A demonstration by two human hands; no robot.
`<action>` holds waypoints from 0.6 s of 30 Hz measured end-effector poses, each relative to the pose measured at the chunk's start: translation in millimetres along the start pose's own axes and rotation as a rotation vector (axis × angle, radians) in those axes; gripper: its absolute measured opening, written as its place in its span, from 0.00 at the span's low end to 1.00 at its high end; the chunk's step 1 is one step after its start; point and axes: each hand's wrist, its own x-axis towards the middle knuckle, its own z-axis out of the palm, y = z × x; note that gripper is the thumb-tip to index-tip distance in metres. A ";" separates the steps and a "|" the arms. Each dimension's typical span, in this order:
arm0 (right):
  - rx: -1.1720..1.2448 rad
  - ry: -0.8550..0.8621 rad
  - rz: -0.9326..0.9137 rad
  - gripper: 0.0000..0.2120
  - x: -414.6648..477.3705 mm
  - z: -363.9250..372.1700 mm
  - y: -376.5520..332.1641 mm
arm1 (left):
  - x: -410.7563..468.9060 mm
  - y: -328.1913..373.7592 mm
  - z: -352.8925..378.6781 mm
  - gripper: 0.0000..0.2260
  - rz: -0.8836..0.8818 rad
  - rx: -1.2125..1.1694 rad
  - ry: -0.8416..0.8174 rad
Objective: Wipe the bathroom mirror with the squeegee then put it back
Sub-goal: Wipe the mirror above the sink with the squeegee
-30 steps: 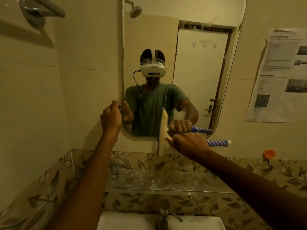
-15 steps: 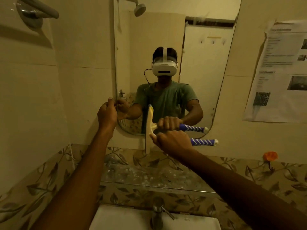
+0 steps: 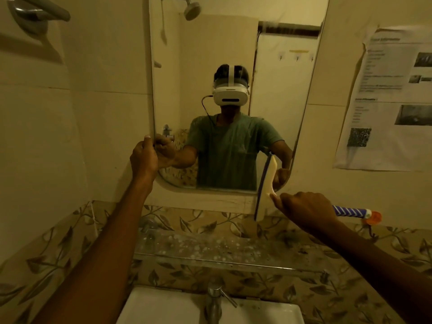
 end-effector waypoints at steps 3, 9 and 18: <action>0.085 0.060 -0.066 0.21 10.7 -6.7 -23.3 | 1.2 0.7 -1.6 0.23 -0.009 0.008 -0.023; 0.107 0.271 -0.260 0.19 75.0 -52.2 -131.9 | 0.7 4.6 -11.8 0.21 -0.077 -0.072 -0.104; 0.111 0.270 -0.266 0.16 102.0 -78.8 -157.1 | -1.8 6.8 -14.5 0.23 -0.045 -0.107 -0.102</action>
